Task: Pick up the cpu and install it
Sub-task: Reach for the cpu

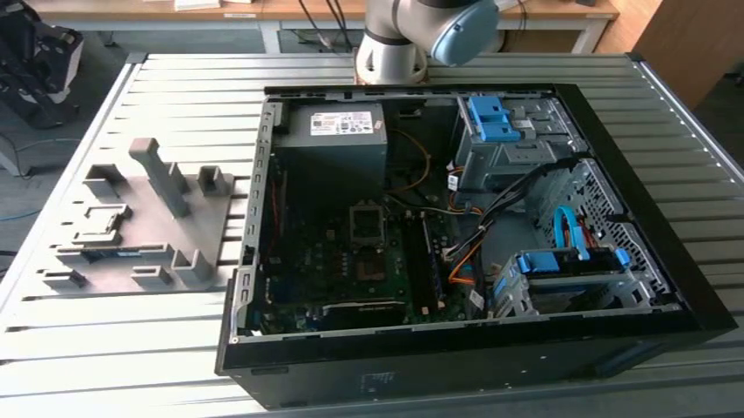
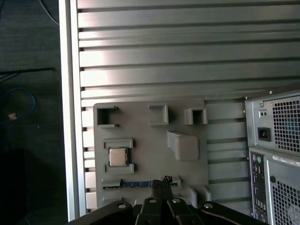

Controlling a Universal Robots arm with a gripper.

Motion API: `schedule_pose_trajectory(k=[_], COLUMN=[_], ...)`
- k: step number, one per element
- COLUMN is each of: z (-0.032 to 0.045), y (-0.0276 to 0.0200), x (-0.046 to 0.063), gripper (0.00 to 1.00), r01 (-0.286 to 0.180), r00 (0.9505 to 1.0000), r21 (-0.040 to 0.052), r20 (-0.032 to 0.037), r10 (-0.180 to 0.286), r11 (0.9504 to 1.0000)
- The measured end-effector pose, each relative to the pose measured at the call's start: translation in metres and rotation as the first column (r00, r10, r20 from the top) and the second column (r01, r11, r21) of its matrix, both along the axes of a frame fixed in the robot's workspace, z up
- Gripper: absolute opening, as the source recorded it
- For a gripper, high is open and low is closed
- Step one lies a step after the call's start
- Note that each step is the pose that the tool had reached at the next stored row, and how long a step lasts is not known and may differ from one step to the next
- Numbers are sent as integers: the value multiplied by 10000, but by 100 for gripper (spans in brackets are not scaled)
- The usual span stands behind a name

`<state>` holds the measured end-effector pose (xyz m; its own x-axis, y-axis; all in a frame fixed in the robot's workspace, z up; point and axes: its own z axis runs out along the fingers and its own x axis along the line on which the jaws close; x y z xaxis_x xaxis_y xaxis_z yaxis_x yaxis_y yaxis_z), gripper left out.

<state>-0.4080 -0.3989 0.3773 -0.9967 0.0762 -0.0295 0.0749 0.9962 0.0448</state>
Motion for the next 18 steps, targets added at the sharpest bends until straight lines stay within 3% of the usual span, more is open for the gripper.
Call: schedule_pose_trajectory(k=[11,18], z=[-18,-80], y=[0,0], x=[-7,-16], gripper=[10,10], r01=[0,0], r00=[10000,10000], r21=[1,0], r20=[1,0], r10=[0,0], r11=[10000,10000])
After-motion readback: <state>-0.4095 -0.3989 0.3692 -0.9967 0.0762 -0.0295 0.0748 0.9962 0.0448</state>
